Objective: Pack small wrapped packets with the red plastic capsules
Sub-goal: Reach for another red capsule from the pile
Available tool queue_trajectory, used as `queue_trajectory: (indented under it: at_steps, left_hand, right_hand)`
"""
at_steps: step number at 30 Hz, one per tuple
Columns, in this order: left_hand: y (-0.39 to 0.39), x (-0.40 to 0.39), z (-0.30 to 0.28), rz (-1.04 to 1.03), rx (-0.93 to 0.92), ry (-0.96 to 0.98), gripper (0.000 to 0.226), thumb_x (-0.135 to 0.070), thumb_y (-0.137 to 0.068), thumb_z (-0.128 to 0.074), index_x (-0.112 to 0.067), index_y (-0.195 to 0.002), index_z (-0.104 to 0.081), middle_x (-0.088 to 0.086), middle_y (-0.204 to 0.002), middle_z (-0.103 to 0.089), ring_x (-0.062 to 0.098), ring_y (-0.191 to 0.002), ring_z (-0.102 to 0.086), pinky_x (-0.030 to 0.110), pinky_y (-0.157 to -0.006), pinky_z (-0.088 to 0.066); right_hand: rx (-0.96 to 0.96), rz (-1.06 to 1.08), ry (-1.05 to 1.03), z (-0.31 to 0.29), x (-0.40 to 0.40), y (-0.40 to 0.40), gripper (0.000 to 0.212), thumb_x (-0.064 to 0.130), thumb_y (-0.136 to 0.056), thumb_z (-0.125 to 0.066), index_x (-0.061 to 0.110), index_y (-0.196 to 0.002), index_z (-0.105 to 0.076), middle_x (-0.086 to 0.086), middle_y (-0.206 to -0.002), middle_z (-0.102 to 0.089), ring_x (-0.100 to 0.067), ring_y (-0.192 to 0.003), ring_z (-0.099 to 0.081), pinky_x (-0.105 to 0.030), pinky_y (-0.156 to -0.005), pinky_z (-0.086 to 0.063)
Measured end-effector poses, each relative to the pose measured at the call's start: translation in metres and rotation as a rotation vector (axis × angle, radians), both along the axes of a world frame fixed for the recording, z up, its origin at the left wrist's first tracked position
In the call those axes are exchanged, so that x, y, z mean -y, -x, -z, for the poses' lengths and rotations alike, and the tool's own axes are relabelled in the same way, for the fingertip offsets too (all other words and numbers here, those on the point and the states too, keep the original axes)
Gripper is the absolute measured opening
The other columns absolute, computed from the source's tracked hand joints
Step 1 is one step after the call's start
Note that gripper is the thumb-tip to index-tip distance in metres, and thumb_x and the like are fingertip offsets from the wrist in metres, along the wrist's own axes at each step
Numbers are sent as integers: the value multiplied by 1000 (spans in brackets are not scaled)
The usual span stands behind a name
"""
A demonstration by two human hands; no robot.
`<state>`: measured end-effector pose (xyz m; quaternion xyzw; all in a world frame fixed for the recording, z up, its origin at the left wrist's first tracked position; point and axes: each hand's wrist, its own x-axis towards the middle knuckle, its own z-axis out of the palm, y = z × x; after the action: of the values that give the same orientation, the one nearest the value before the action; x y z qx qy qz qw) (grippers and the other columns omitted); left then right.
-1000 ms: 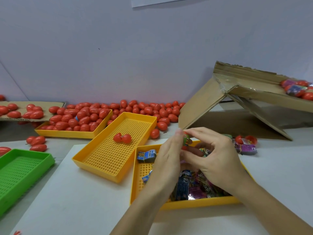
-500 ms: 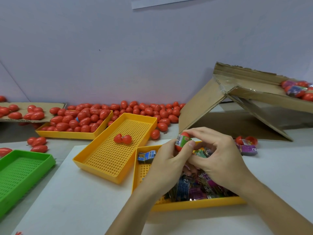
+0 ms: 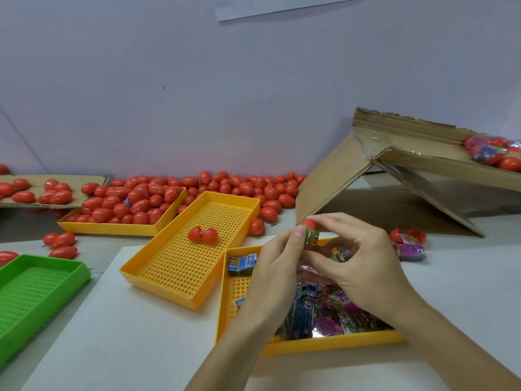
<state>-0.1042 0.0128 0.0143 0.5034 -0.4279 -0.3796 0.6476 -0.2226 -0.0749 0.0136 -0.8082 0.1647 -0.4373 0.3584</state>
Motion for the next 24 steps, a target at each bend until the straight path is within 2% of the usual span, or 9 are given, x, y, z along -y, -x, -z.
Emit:
queue_trajectory:
  at_steps: [2,4,6,9,11,14,17,21,24]
  left_hand:
    - [-1,1,3,-120,169,13,20,-41,-94,-57,-29,-107,-66,-8,-95,-72,12,-88,-71,23,-65,-57]
    - [-2,2,5,-177,243,13,13,-29,-98,-59,-24,-107,-67,-3,-93,-71,12,-88,-70,23,-68,-57]
    - [-2,2,2,-140,113,-5,19,-23,-101,-54,-16,-108,-70,4,-91,-73,15,-88,-71,26,-72,-58]
    - [-2,1,-2,-3,-285,-6,30,-23,-98,-49,-3,-103,-71,19,-87,-72,28,-82,-72,32,-72,-60]
    - [-1,1,-4,33,-441,-9,35,-28,-91,-52,-1,-99,-71,26,-88,-71,36,-85,-72,36,-74,-61]
    - [1,1,-4,36,-493,-17,34,-31,-88,-53,-7,-90,-77,27,-90,-71,42,-93,-71,38,-77,-61]
    - [1,1,-6,36,-501,-27,33,-32,-90,-52,-13,-87,-80,25,-92,-72,40,-97,-71,37,-77,-61]
    - [-2,1,-6,18,-510,-11,32,-24,-98,-50,-6,-102,-76,26,-106,-72,37,-100,-71,36,-80,-61]
    - [-4,1,-5,-51,-458,15,32,-16,-90,-63,2,-116,-66,23,-107,-73,33,-99,-72,31,-78,-60]
  right_hand:
    - [-51,20,45,-1,0,0,39,28,-80,-78,20,-118,-72,16,-110,-69,-6,-103,-66,-18,-76,-54]
    - [-90,30,89,0,1,0,36,22,-81,-79,19,-117,-72,16,-109,-69,-5,-102,-65,-21,-76,-54]
    - [-94,47,103,2,1,0,38,24,-80,-80,20,-118,-72,15,-107,-67,-6,-102,-63,-18,-74,-52]
    - [-69,63,57,0,-1,0,50,47,-77,-74,22,-121,-71,16,-108,-62,-9,-107,-61,-15,-74,-50]
    - [-54,45,-1,-1,-1,0,57,55,-73,-71,22,-120,-71,16,-108,-62,-11,-107,-62,-20,-74,-51]
    - [-42,35,-39,0,-1,-1,57,54,-71,-72,21,-118,-72,14,-108,-64,-13,-105,-63,-27,-74,-53]
    - [-40,39,-63,0,0,-1,56,53,-71,-72,22,-118,-72,15,-108,-65,-11,-103,-64,-19,-73,-51]
    - [-20,15,-110,1,1,-1,42,39,-78,-70,30,-120,-68,18,-112,-66,-6,-112,-63,-26,-82,-56]
    - [-41,-42,-155,3,3,-1,39,21,-90,-67,26,-128,-65,17,-118,-67,-8,-118,-61,-36,-94,-55]
